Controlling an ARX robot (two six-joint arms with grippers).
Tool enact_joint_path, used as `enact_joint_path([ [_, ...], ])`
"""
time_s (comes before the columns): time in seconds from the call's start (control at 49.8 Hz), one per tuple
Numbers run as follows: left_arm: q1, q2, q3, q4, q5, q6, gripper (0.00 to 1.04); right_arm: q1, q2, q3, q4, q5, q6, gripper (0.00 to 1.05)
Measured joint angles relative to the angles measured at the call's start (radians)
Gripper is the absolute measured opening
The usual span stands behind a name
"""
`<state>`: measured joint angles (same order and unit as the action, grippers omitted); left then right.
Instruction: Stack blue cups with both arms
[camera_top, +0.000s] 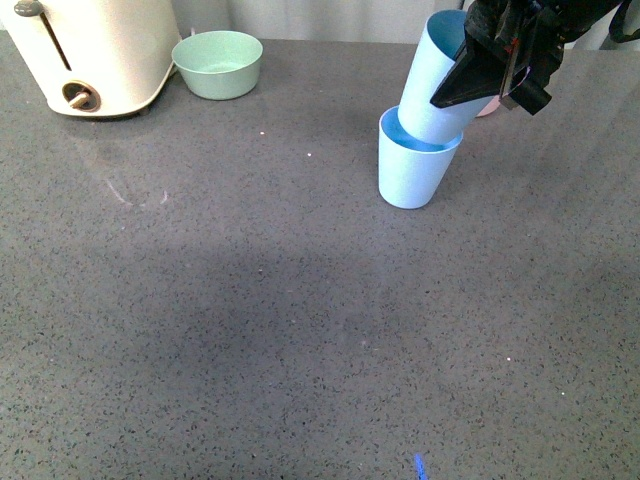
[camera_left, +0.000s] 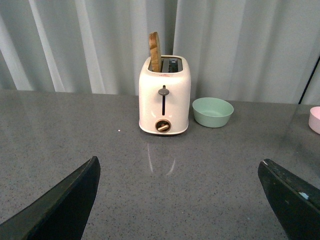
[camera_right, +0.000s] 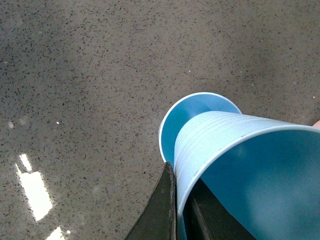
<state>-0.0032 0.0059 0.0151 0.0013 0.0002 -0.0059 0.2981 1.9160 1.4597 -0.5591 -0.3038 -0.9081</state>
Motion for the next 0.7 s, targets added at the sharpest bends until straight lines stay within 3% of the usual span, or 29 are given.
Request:
enact_joint_path([
  [0.422,0.0,0.0,0.0,0.0,0.0,0.0,0.96,0.006,0.033,0.0,0.012,0.013,0.003,0.03],
  [0.703,0.0,0.0,0.0,0.0,0.0,0.0,0.96,0.006,0.033,0.0,0.043,0.015,0.029,0.52],
])
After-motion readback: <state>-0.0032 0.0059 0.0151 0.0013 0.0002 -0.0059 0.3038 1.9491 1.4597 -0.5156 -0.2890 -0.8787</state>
